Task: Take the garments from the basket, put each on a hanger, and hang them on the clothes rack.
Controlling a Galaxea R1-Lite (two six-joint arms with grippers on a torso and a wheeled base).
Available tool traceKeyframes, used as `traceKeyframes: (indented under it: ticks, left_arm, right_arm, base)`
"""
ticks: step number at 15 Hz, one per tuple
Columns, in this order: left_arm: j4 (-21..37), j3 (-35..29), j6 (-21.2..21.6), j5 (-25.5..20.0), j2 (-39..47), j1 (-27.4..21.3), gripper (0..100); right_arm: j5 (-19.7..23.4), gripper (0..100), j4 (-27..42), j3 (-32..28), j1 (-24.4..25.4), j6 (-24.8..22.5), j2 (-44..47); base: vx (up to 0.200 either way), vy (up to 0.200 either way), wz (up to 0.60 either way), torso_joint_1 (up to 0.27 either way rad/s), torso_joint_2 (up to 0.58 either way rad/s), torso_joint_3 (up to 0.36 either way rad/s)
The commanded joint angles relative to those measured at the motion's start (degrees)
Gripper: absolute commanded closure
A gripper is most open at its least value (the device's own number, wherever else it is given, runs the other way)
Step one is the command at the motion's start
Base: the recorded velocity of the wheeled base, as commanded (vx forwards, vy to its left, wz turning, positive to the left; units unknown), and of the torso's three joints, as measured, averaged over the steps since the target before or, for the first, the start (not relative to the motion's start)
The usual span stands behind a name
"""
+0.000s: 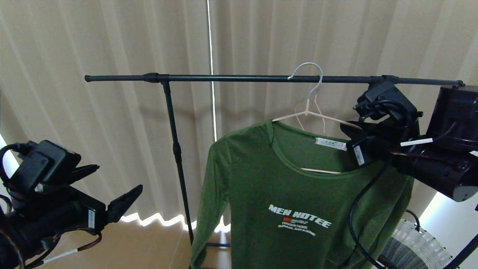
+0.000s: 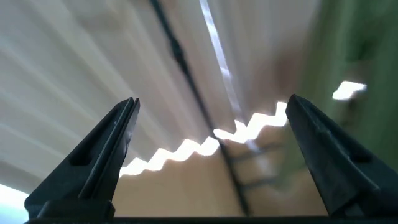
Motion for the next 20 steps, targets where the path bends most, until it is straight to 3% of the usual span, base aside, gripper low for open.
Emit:
traceKeyframes:
  ticks: [1,2,3,8,14,20]
  left_arm:
    - [9.55,-5.55,-0.80,0.15,-8.80,-1.10,0]
    - [9.55,-5.55,-0.80,0.15,-8.80,-1.10,0]
    - [14.29,-3.71,-1.68,0.15,-11.53,-0.23,0]
    - [2.34,1.83,-1.59,-0.20,-9.24,0.04,0]
    - [0.84,2.53,-1.42,-0.20,-6.61,-0.05,0]
    - [0.84,2.89,-1.33,-0.20,-6.78,-0.05,0]
  right_arm:
    - [-0.76,100,0.04,2.31,-1.86,-0.10,-0.66]
    - [-0.76,100,0.04,2.31,-1.86,-0.10,-0.66]
    - [-1.03,100,2.50,2.31,-4.58,-0.10,-1.81]
    - [-2.87,100,7.51,2.31,-7.31,-0.10,-6.29]
    - [-2.87,100,8.83,3.46,-7.83,-0.01,-9.36]
    - [-2.61,100,8.39,3.55,-7.75,0.43,-9.19]
  base:
    - [0.000,0.000,0.00,0.000,0.00,0.000]
    - [0.000,0.000,0.00,0.000,0.00,0.000]
    - [0.000,0.000,0.00,0.000,0.00,0.000]
    - [0.000,0.000,0.00,0.000,0.00,0.000]
    - [0.000,0.000,0.00,0.000,0.00,0.000]
    - [0.000,0.200,0.00,0.002,0.00,0.002]
